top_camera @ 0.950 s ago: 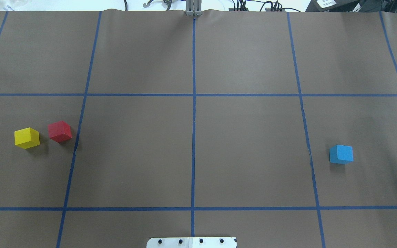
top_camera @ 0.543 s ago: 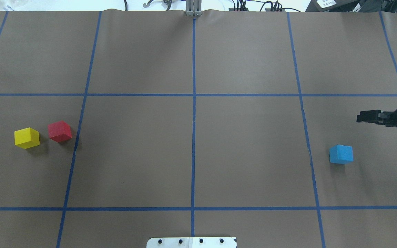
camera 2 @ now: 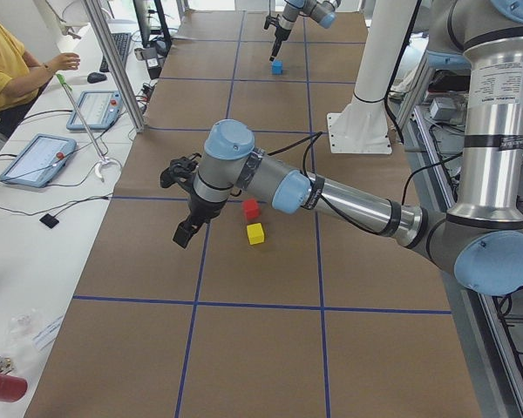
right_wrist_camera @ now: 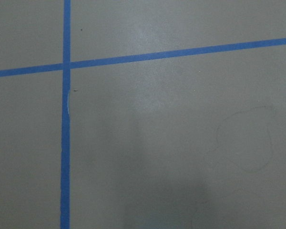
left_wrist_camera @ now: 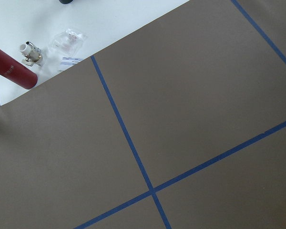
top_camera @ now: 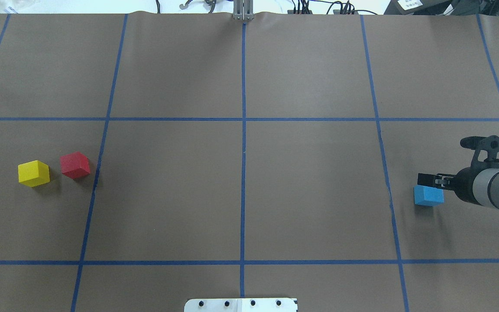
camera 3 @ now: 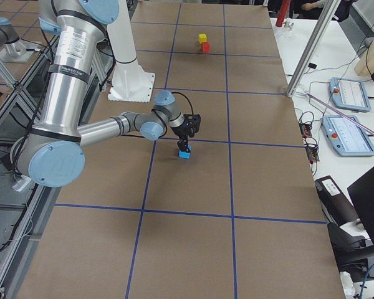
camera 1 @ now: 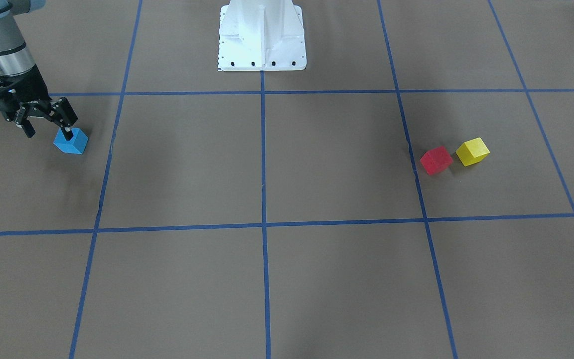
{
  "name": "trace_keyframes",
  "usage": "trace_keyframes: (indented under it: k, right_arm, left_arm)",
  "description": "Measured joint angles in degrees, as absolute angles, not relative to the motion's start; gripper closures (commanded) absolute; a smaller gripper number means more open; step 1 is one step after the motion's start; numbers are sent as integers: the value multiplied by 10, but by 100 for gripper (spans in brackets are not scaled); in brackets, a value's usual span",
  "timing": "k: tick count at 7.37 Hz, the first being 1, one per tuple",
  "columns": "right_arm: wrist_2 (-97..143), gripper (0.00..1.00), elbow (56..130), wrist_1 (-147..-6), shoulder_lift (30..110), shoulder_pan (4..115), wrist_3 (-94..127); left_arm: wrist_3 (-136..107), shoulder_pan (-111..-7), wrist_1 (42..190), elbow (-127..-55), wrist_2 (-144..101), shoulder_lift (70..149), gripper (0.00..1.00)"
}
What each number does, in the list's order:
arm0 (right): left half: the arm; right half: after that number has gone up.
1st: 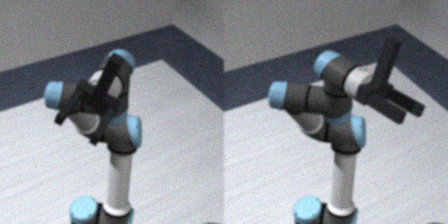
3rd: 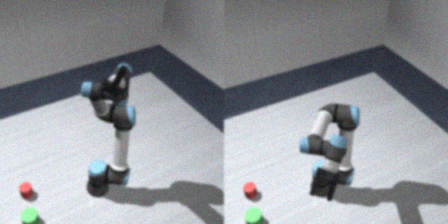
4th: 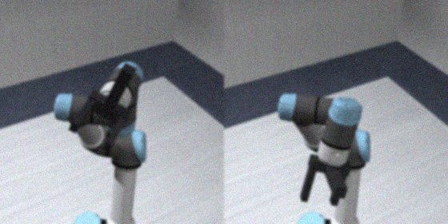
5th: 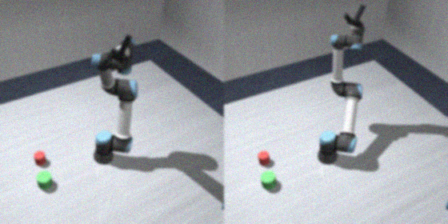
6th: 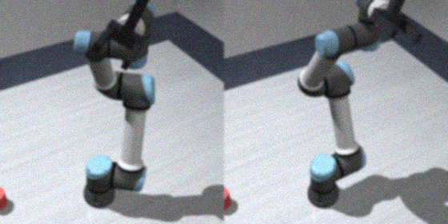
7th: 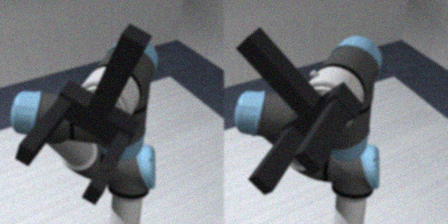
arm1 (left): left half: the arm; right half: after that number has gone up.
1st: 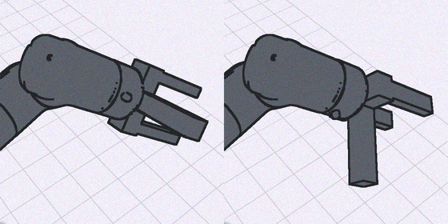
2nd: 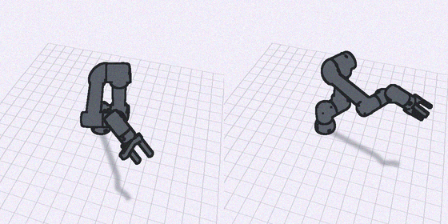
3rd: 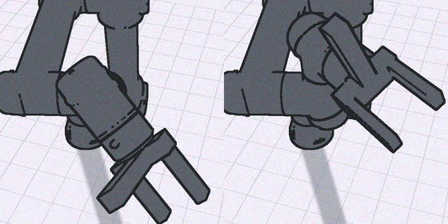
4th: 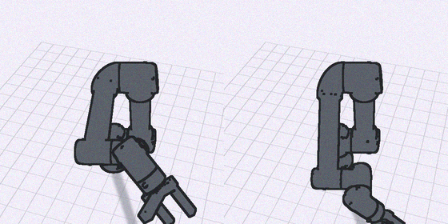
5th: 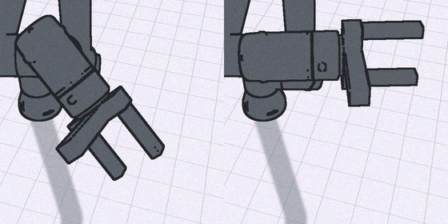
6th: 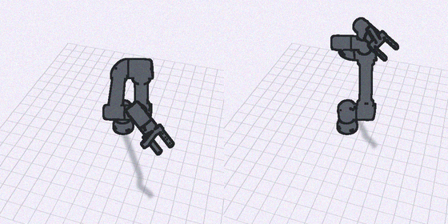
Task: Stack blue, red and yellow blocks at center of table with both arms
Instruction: 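Move the right gripper down onto the blue cube and grasp it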
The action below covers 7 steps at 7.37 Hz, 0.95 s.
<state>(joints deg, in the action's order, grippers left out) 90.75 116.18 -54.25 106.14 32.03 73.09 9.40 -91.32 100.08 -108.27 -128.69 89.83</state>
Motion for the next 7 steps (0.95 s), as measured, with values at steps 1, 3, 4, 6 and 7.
trace_keyframes:
  k: [1, 3, 4, 6, 7]
  right_arm:
    - [894, 0, 1157, -541, 1062, 306, 731]
    - [884, 0, 1136, -531, 1061, 293, 731]
    - [883, 2, 1120, -513, 1059, 290, 731]
    - [884, 99, 1098, -491, 1056, 281, 731]
    - [885, 100, 1096, -489, 1056, 276, 731]
  left_arm:
    - [94, -913, 1001, -1083, -1290, 898, 0]
    - [93, -913, 1001, -1083, -1300, 898, 0]
    - [93, -913, 1001, -1083, -1302, 899, 0]
    - [93, -913, 1001, -1084, -1303, 898, 0]
    - [93, -913, 1001, -1084, -1303, 898, 0]
